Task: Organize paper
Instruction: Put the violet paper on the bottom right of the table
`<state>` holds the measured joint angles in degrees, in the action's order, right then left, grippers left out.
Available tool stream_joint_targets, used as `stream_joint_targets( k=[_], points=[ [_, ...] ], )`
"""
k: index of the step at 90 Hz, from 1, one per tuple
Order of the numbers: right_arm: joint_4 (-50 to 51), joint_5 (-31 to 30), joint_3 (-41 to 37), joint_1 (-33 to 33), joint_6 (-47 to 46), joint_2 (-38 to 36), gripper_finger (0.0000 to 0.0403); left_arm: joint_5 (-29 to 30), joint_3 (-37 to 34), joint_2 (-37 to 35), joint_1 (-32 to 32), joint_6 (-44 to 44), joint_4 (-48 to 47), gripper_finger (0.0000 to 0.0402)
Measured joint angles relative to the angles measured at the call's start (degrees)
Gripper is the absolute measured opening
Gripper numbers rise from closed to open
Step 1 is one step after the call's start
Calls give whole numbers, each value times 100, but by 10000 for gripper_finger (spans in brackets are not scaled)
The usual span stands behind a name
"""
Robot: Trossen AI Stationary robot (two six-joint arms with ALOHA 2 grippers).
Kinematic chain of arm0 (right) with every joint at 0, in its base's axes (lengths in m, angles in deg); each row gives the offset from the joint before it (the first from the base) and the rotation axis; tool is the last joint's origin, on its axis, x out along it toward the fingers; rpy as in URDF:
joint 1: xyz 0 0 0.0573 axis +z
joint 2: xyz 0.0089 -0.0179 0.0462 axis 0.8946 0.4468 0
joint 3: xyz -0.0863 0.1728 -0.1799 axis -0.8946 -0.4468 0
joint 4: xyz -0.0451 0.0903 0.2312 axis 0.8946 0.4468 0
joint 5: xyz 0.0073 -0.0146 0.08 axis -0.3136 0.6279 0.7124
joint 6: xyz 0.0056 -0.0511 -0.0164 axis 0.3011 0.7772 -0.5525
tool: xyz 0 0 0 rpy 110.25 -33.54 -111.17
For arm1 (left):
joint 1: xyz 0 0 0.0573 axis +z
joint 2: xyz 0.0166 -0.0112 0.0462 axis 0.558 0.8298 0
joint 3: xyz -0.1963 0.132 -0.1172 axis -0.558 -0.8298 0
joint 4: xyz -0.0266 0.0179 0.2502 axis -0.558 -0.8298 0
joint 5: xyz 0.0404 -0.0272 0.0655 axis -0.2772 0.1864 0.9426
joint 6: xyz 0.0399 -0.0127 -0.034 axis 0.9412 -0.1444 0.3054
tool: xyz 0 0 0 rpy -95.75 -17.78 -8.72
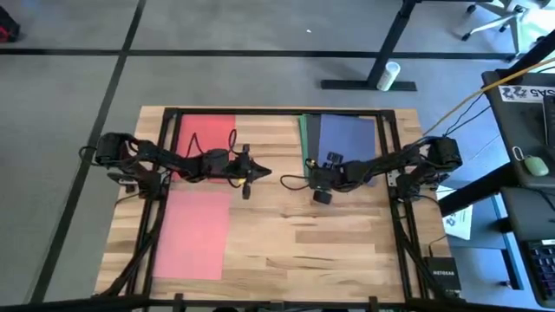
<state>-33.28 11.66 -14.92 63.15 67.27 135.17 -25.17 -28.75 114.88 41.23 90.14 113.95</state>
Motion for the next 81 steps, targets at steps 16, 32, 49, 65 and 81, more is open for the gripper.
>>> stream_joint_targets(
  k=[16, 32, 49, 65, 81],
  points=[
    [16, 25, -2, -168, 13, 0, 97, 1, 0, 0, 0, 114, -27, 0],
    [50, 47, -2, -158, 281, 0, 11, 1, 0, 0, 33, 143, -38, 0],
    [516, 499, 249, -63, 162, -4, 1, 7, 0, 0, 101, 102, -47, 0],
    [1544, 890, 852, 407, -72, -7, 0, 7, 0, 0, 101, 104, -86, 0],
    [2105, 828, 1292, 872, -487, -11, 0, 7, 0, 0, 101, 138, -96, 0]
  ],
)
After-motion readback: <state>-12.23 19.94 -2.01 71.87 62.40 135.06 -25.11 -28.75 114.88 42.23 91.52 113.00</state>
